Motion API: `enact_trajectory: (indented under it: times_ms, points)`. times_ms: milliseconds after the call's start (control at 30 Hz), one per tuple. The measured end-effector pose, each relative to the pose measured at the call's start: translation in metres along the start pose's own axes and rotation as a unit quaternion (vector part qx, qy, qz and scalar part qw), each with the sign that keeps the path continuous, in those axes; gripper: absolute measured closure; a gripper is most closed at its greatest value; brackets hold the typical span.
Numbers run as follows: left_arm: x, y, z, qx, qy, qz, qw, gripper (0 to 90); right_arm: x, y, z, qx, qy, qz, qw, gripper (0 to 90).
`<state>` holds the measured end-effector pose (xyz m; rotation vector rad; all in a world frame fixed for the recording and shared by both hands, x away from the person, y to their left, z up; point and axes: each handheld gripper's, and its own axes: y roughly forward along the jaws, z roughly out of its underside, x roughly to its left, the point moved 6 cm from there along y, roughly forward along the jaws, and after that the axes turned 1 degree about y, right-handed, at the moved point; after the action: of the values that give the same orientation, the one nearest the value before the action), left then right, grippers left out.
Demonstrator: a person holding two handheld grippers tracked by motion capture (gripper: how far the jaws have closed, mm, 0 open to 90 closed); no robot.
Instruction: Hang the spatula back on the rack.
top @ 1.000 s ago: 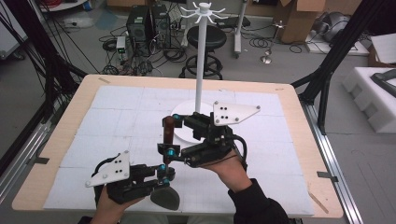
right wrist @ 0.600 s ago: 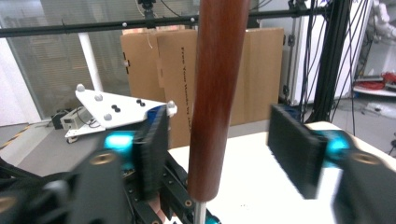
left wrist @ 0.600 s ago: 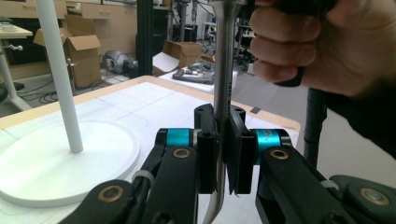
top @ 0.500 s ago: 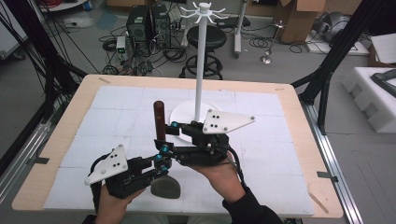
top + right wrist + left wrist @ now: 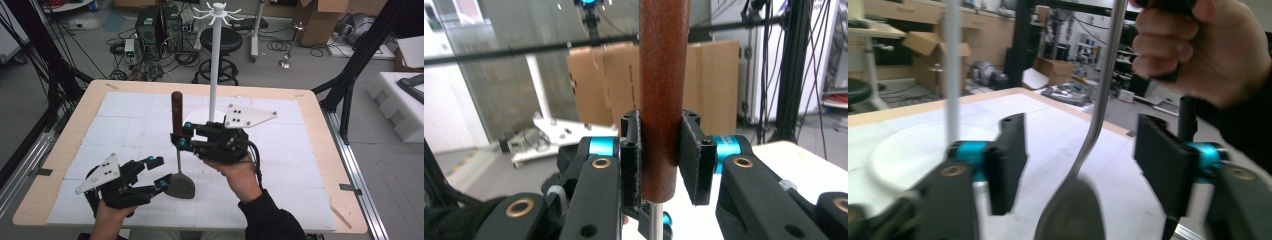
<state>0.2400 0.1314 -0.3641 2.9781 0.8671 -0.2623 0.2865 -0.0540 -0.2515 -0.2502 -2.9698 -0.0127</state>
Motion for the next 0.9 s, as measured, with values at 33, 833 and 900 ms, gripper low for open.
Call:
enact_trajectory:
  times_ms: [33,833,900]
  points:
    - [0.006,-0.006,0.002,-0.007,-0.001,-0.009,0.9999,31.2,-0.007,-0.002,-0.001,0.002,0.002,-0.001,1.0,73.9]
    - [0.071,-0.081,0.032,0.004,0.017,-0.133,0.991,17.2,-0.129,-0.007,-0.071,0.017,0.016,0.076,0.9968,73.8]
    - [0.072,-0.083,0.032,0.003,0.015,-0.134,0.9909,17.3,-0.133,-0.009,-0.071,0.015,0.018,0.078,0.9966,73.8]
